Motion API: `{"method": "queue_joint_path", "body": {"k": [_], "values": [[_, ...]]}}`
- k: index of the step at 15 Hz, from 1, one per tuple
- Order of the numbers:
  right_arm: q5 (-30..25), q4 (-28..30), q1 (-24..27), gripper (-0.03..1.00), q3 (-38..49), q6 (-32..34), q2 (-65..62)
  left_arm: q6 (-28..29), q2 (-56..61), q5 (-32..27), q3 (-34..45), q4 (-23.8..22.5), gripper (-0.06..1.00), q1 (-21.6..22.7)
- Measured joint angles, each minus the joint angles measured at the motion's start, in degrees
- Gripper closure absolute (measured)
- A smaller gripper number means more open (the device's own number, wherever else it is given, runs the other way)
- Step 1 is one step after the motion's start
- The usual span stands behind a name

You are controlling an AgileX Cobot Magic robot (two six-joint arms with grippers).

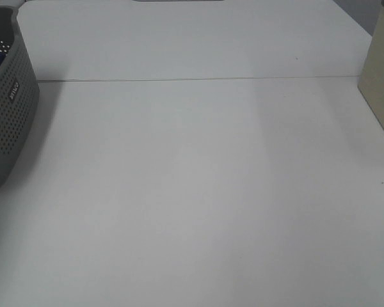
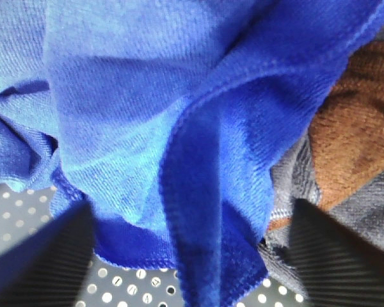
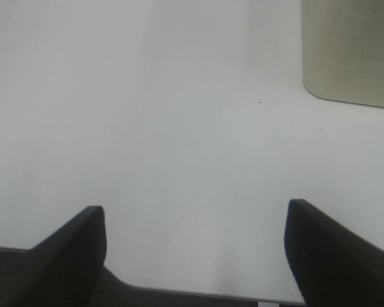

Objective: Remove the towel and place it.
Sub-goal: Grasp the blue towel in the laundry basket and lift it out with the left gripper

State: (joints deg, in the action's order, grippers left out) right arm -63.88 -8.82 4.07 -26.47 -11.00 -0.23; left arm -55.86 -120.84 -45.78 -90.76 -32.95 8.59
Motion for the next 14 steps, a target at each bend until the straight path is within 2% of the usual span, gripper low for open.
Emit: {"method": "queue_joint_path", "body": {"k": [5, 6, 10, 12, 14], "values": [[0.0, 0.0, 0.0, 0.2, 0.0, 0.0, 0.0, 0.0, 0.0, 0.11, 0.0, 0.0, 0.72, 0.0], [0.0, 0.0, 0.0, 0.2, 0.0, 0.0, 0.0, 0.0, 0.0, 0.11, 0.0, 0.0, 0.78, 0.0], [0.0, 0.0, 0.0, 0.2, 0.0, 0.0, 0.0, 0.0, 0.0, 0.11, 0.0, 0.0, 0.82, 0.0], [0.0, 0.0, 0.0, 0.2, 0.0, 0.0, 0.0, 0.0, 0.0, -0.06, 0.0, 0.52, 0.92, 0.0], [0.0, 0.0, 0.0, 0.2, 0.0, 0.0, 0.0, 0.0, 0.17, -0.11, 0.0, 0.46, 0.94, 0.0]]}}
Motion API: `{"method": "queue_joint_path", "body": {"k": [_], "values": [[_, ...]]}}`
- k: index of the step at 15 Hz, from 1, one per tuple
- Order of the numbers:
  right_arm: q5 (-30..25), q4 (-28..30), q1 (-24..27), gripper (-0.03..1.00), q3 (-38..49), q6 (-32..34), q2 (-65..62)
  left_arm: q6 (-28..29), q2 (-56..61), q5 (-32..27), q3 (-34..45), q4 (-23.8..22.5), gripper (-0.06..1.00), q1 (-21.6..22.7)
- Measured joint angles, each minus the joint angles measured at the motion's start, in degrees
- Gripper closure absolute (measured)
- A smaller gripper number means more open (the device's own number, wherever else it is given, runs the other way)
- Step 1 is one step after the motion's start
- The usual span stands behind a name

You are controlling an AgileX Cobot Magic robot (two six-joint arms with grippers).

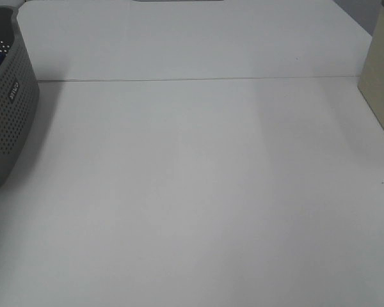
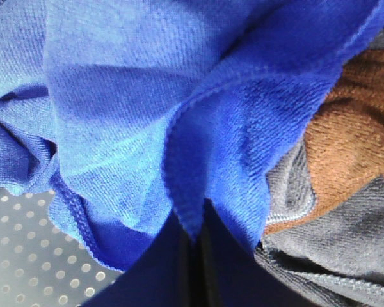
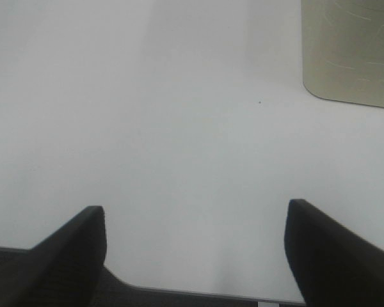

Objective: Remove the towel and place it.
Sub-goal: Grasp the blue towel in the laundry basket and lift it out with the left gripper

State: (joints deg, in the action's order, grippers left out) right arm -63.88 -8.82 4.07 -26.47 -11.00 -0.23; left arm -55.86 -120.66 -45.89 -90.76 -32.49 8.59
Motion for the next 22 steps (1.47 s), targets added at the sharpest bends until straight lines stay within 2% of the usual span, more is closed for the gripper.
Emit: {"method": "queue_joint_path", "body": {"k": [2, 12, 17, 19, 20, 22], "values": [[0.0, 0.0, 0.0, 0.2, 0.0, 0.0, 0.0, 0.06, 1.95, -0.06, 0.0, -1.2, 0.94, 0.0], [0.0, -0.23, 0.0, 0.2, 0.0, 0.0, 0.0, 0.4, 20.68, -1.66, 0.0, -0.92, 0.94, -2.75], [0.0, -1.15, 0.0, 0.2, 0.0, 0.0, 0.0, 0.11, 28.48, -1.72, 0.0, -0.52, 0.94, -6.76], [0.0, -1.26, 0.0, 0.2, 0.0, 0.0, 0.0, 0.06, 31.51, -1.72, 0.0, -2.64, 0.94, -8.82], [0.0, -1.32, 0.0, 0.2, 0.0, 0.0, 0.0, 0.06, 34.38, -1.78, -0.34, -4.53, 0.94, -11.23], [0.11, -2.23, 0.0, 0.2, 0.0, 0.0, 0.0, 0.06, 35.47, -1.78, -2.06, -5.04, 0.94, -13.24]]}}
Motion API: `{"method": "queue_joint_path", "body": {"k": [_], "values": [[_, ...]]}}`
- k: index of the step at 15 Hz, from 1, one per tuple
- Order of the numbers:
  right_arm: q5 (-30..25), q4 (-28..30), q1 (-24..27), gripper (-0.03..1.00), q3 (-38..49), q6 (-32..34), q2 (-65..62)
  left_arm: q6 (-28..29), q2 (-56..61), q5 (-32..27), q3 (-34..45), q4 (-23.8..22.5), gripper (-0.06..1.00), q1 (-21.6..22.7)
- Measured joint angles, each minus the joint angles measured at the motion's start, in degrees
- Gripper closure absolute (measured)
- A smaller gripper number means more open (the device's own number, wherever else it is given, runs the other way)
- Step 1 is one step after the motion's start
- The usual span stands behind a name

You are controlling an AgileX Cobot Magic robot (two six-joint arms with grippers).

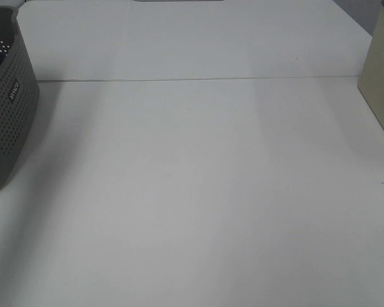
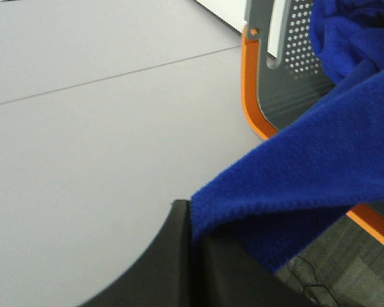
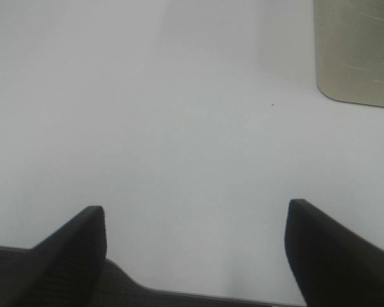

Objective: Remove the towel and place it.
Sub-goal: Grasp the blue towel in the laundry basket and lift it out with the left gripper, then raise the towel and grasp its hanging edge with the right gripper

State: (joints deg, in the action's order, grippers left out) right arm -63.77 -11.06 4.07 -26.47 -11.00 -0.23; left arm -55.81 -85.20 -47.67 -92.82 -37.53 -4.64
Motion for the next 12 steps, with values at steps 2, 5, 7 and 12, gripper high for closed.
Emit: {"method": "queue_joint_path", "body": {"k": [2, 5, 7, 12], "values": [[0.29, -2.81, 0.0, 0.2, 0.0, -0.06, 0.0, 0.0, 0.52, 0.0, -3.21, -0.8, 0.94, -2.81], [3.21, -10.77, 0.0, 0.2, 0.0, -5.9, 4.41, 0.0, 0.57, 0.0, -7.79, -0.92, 0.94, -6.76], [8.31, -20.28, 0.0, 0.2, 0.0, -15.01, 8.88, 0.0, 0.57, 0.06, -9.97, -0.92, 0.94, -9.57], [13.81, -51.97, 0.0, 0.2, -0.11, -53.8, 28.13, 0.0, 0.63, 1.15, -10.94, -1.09, 0.94, -18.79]]}}
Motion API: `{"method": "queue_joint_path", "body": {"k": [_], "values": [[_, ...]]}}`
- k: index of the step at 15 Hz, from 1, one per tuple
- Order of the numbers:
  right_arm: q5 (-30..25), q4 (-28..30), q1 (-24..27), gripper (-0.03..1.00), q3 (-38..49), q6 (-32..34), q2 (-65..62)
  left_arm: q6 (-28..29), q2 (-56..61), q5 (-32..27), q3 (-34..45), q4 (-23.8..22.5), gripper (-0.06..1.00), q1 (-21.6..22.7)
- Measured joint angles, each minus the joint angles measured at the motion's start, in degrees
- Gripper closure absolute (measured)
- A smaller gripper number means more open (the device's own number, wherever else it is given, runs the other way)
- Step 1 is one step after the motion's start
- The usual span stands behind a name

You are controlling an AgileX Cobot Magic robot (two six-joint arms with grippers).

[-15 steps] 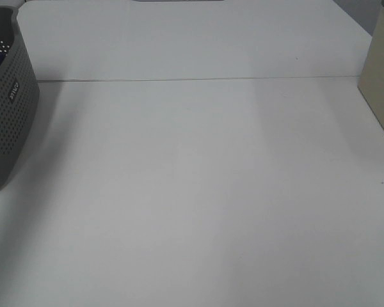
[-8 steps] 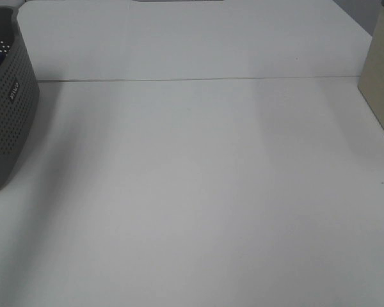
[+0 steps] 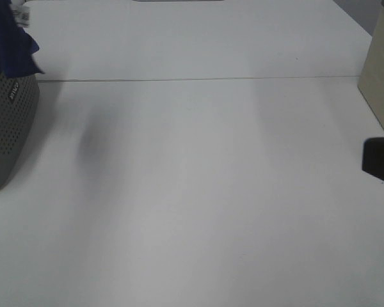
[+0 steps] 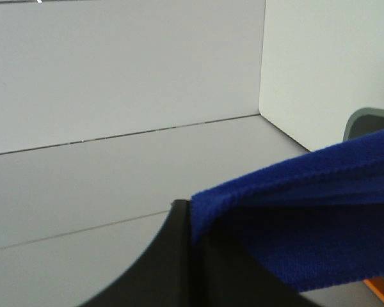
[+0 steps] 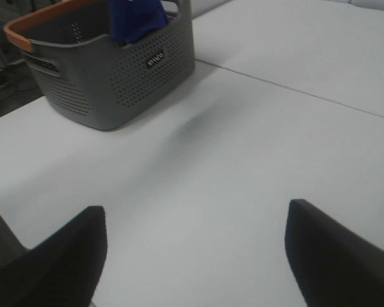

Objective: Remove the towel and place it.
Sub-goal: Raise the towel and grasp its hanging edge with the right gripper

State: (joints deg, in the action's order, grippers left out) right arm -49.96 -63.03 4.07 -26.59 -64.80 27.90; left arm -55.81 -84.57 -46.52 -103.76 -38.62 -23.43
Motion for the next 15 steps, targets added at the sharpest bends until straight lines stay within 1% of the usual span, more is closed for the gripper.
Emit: {"method": "queue_joint_path", "body": {"k": [2, 5, 6, 8, 10, 12, 13, 14, 15], "values": [[-1.66, -9.51, 0.0, 0.2, 0.0, -12.38, 8.59, 0.0, 0.0, 0.11, 0.0, 0.0, 0.94, -3.5], [-4.35, -20.68, 0.0, 0.2, 0.0, -29.16, 21.77, 0.0, 0.0, 1.09, 0.0, -0.17, 0.94, -9.17], [-4.81, -22.46, 0.0, 0.2, -0.23, -31.91, 24.35, 0.0, 0.0, 1.83, 0.0, -0.23, 0.94, -10.26], [-8.71, -28.19, 0.0, 0.2, -2.18, -40.74, 34.32, 0.4, 0.0, 4.93, 0.0, -0.23, 0.94, -14.09], [-14.78, -31.11, 0.0, 0.2, -5.33, -45.21, 43.09, 1.89, -0.17, 6.47, 0.0, -0.23, 0.94, -17.65], [-17.25, -32.26, -0.17, 0.2, -8.82, -46.75, 49.5, 2.29, -1.66, 6.76, 0.0, -0.23, 0.94, -20.45], [-17.25, -32.6, -1.09, 0.2, -10.71, -46.75, 51.91, 2.29, -2.75, 7.22, 0.0, -0.29, 0.94, -21.49], [-16.62, -32.72, -3.04, 0.2, -12.38, -46.75, 54.09, 2.35, -4.01, 7.68, 0.0, -0.29, 0.94, -22.29], [-12.09, -33.0, -6.99, 0.2, -15.76, -46.75, 58.16, 2.29, -5.73, 7.85, 0.0, -0.29, 0.94, -23.61]]}}
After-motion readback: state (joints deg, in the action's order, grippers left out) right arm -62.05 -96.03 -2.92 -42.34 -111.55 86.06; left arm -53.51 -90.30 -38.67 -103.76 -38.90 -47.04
